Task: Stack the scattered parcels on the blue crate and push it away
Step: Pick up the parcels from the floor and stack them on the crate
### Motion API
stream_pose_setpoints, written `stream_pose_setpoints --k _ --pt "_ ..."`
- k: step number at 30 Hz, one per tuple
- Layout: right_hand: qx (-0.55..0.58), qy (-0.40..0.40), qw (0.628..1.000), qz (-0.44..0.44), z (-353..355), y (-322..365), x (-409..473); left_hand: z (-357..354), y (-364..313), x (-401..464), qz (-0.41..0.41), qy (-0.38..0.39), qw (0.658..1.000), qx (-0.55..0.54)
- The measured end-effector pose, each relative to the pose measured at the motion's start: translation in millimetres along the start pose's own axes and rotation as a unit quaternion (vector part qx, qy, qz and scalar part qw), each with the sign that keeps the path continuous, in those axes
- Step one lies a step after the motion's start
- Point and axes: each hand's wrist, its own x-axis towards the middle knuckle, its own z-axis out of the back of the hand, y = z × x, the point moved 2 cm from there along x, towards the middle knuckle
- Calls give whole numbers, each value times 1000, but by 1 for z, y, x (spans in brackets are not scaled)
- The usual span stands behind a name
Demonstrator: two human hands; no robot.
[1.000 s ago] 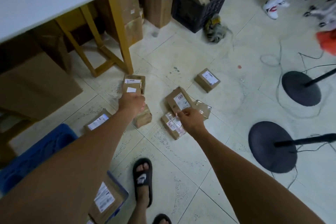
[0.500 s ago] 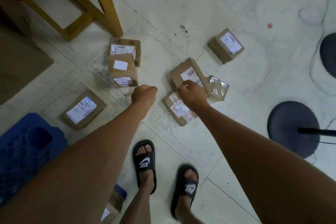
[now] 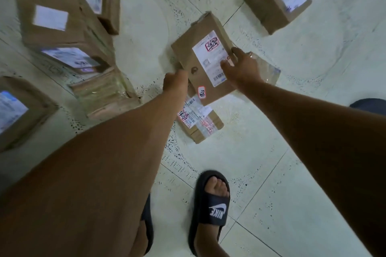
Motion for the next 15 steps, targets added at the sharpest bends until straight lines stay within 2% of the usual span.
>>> stream_pose_setpoints --k 3,7,15 --pt "-10 -19 999 34 -14 -13 5 -16 7 10 30 43 998 -41" --pt "23 -22 999 29 -2 -7 -5 -16 -2 -10 43 51 997 -48" --pt "44 -12 997 55 89 82 -63 45 -89 -128 -1 49 998 -46"
